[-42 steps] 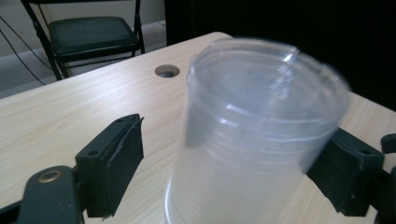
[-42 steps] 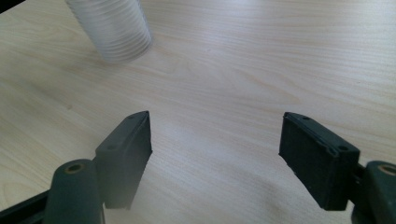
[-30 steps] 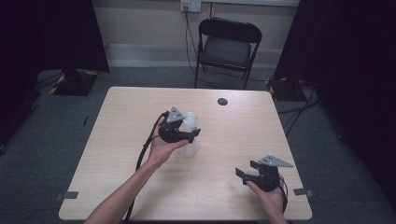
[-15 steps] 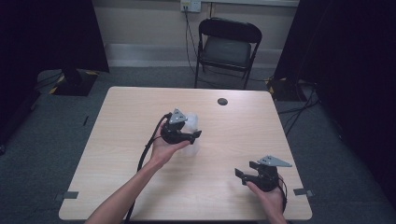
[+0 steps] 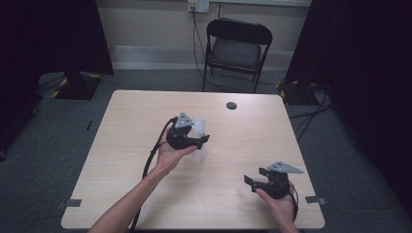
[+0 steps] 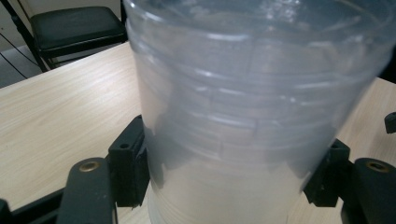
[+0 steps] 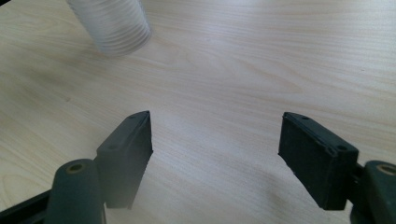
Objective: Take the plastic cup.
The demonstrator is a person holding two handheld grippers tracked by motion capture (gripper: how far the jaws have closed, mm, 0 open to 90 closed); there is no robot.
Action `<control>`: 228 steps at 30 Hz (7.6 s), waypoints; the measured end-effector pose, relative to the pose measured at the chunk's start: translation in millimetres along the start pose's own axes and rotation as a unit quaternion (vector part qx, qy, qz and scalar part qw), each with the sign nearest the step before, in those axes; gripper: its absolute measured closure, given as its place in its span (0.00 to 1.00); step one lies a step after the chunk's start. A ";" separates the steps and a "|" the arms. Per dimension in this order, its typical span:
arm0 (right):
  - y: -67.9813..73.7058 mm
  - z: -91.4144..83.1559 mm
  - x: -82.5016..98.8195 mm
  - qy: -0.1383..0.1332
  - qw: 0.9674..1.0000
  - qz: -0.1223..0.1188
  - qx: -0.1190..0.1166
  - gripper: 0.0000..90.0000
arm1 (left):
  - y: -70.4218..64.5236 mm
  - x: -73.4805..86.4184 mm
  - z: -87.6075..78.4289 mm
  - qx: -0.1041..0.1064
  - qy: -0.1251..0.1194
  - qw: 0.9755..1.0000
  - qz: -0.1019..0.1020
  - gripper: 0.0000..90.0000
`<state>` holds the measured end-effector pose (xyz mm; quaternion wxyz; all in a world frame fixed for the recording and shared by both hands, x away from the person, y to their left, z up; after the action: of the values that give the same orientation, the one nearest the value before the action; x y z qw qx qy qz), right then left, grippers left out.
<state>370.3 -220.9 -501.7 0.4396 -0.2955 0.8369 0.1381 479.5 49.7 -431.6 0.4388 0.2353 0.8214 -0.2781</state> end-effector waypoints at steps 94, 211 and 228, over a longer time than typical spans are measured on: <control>3.5 2.2 -2.9 -0.010 1.000 0.008 -0.007 0.28 | -22.7 -56.7 -79.9 0.033 -0.155 0.987 -0.011 0.40; 132.0 26.4 -89.4 -0.238 0.952 -0.185 -0.047 0.77 | -52.0 52.6 -77.6 0.233 0.051 0.921 -0.307 0.42; 132.1 25.0 -91.8 -0.256 0.948 -0.189 -0.029 0.83 | -61.4 54.8 -75.7 0.253 0.063 0.918 -0.298 0.40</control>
<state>345.6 -70.4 -444.9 0.6481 -0.4157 0.6209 0.1473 368.4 62.6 -428.1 0.2085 0.0999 0.7819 -0.5790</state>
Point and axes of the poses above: each handheld gripper's, and its own axes: z roughly forward along the jaws, x roughly out of its underside, y roughly to its left, the point moved 5 cm from there along z, roughly forward along the jaws, and after that the axes turned 14 degrees about -z, right-handed, at the moved point
